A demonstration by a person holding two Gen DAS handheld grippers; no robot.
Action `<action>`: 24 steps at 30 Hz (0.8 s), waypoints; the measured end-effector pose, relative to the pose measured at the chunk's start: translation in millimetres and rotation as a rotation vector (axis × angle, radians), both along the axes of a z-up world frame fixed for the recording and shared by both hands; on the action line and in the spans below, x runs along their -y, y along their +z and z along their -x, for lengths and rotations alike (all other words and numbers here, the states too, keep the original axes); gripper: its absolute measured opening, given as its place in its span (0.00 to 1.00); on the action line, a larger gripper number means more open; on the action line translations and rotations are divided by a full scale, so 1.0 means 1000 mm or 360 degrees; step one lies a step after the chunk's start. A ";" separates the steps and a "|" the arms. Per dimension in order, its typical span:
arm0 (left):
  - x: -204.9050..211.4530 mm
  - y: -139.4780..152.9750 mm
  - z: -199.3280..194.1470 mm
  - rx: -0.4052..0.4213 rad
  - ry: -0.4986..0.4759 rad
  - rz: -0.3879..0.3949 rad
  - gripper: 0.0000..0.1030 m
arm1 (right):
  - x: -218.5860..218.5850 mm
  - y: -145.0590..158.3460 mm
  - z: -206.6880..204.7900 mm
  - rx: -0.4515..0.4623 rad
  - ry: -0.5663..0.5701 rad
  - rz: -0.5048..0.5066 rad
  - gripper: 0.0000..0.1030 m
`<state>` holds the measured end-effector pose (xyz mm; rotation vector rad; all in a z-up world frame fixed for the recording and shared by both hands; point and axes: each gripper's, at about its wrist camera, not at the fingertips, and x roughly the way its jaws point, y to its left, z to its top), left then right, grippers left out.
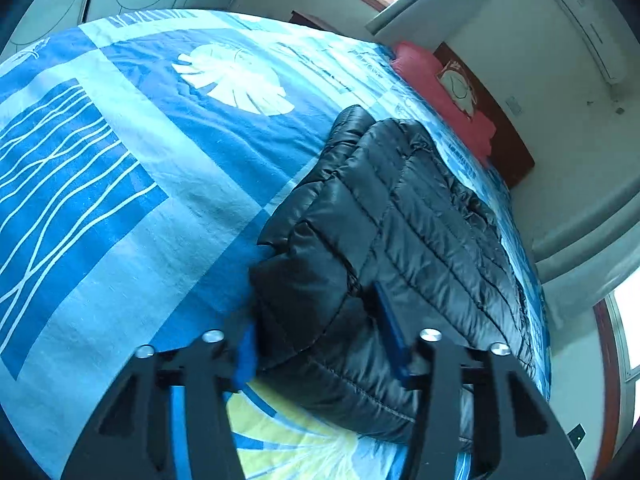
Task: Fold large clothes
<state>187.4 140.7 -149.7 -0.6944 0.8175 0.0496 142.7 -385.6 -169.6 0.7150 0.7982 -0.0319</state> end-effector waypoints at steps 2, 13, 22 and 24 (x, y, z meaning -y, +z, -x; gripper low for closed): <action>-0.003 0.002 0.005 0.0008 0.0003 0.0012 0.46 | 0.000 0.000 0.000 0.0006 -0.0002 -0.0004 0.29; -0.011 -0.011 0.015 -0.0041 0.0063 0.0195 0.76 | 0.002 -0.002 0.003 0.0019 -0.0011 -0.0019 0.28; 0.004 0.005 0.009 0.0029 -0.0014 0.0049 0.25 | 0.000 0.006 0.011 0.0085 -0.0010 -0.0005 0.21; 0.005 0.012 0.014 0.0042 -0.0025 0.0053 0.24 | -0.001 0.012 0.016 0.0108 -0.0005 -0.0001 0.19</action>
